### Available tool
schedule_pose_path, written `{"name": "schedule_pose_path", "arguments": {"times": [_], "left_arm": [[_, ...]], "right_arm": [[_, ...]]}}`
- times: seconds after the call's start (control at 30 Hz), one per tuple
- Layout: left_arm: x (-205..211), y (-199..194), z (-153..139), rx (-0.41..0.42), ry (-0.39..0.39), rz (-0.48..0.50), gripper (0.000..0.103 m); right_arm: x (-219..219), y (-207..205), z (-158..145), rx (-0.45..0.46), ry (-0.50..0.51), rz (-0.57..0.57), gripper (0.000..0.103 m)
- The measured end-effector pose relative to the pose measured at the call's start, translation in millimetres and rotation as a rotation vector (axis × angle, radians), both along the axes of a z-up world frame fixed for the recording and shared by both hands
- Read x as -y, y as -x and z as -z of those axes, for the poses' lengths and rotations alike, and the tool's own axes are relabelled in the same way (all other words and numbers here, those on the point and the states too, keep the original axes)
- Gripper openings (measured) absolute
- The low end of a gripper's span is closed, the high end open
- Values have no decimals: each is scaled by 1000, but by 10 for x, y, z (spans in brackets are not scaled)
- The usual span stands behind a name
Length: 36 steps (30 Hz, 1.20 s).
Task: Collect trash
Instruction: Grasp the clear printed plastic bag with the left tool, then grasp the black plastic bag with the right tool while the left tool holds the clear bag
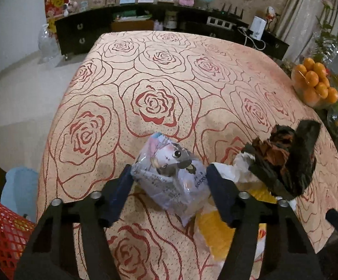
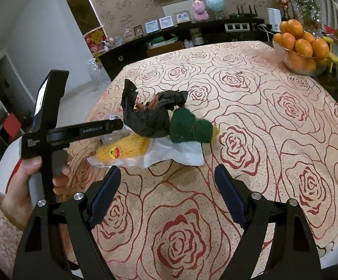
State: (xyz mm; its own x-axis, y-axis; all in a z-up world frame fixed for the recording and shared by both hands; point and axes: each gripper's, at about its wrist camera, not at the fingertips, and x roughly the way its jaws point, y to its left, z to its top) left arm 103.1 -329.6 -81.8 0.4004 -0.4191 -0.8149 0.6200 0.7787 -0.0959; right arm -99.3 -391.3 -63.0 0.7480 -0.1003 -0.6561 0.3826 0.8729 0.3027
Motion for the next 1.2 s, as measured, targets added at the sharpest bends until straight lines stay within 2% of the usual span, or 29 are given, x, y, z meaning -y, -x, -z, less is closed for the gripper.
{"name": "schedule_pose_path", "arguments": {"times": [0.17,0.47,0.73,0.93,1.2], "left_arm": [[-124,101,-23,23,8,17,48],[-613,345,-125,50,-25,-5,45],[-1036,714,-228,113,-42,-19,44],[-1332,846,-296,152,4,-57,44],[-1494,747,-277,112,55,-89,44]], "right_arm": [[-1,5,2,-2,3,1,80],[28,4,18,-10,0,16,80],[89,13,38,-16,15,52,80],[138,-3,7,2,32,68,80],[13,-349,-128,21,139,-23,80]]}}
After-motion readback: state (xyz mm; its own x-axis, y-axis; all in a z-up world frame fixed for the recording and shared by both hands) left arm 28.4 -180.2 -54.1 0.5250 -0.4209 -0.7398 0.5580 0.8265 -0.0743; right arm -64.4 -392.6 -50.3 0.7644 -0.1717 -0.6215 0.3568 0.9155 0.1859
